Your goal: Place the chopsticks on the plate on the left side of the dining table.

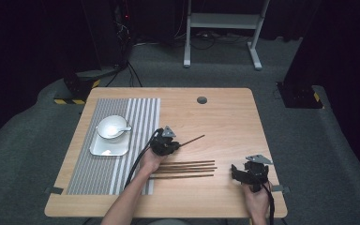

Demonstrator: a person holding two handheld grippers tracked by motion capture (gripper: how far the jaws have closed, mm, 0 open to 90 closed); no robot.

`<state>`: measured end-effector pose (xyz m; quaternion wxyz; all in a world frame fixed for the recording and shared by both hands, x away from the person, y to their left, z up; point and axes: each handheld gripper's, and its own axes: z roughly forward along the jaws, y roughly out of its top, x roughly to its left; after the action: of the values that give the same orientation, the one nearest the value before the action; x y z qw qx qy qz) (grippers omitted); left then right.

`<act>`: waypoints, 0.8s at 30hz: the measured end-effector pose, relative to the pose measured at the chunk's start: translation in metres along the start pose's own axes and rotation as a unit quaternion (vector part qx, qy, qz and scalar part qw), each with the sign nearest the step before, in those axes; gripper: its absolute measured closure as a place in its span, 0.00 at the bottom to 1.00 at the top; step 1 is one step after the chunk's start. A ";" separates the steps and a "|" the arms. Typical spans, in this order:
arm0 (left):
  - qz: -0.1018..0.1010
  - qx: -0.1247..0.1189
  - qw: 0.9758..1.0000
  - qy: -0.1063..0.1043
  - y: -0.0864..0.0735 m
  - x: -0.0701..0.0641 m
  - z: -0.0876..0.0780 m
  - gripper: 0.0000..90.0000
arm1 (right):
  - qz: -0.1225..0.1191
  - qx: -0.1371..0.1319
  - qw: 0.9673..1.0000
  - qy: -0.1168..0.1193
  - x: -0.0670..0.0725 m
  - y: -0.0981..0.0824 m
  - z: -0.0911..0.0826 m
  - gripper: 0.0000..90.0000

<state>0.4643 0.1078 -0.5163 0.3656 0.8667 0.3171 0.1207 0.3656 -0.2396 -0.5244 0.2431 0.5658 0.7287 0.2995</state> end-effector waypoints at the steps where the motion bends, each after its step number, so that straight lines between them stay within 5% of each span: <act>1: 0.000 -0.001 1.000 0.000 0.000 0.000 0.000 0.92 | 0.000 0.000 1.000 0.000 0.000 0.000 0.000 0.17; 11: 0.025 0.002 1.000 0.000 0.001 0.000 0.000 0.93 | -0.005 -0.001 1.000 0.005 0.001 0.000 0.000 0.17; 24: 0.028 0.004 1.000 0.002 0.001 0.003 -0.001 0.94 | -0.005 -0.001 1.000 0.005 0.001 0.000 0.000 0.17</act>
<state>0.4665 0.1094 -0.5152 0.3579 0.8765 0.2939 0.1316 0.3655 -0.2389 -0.5244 0.2417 0.5604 0.7325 0.3015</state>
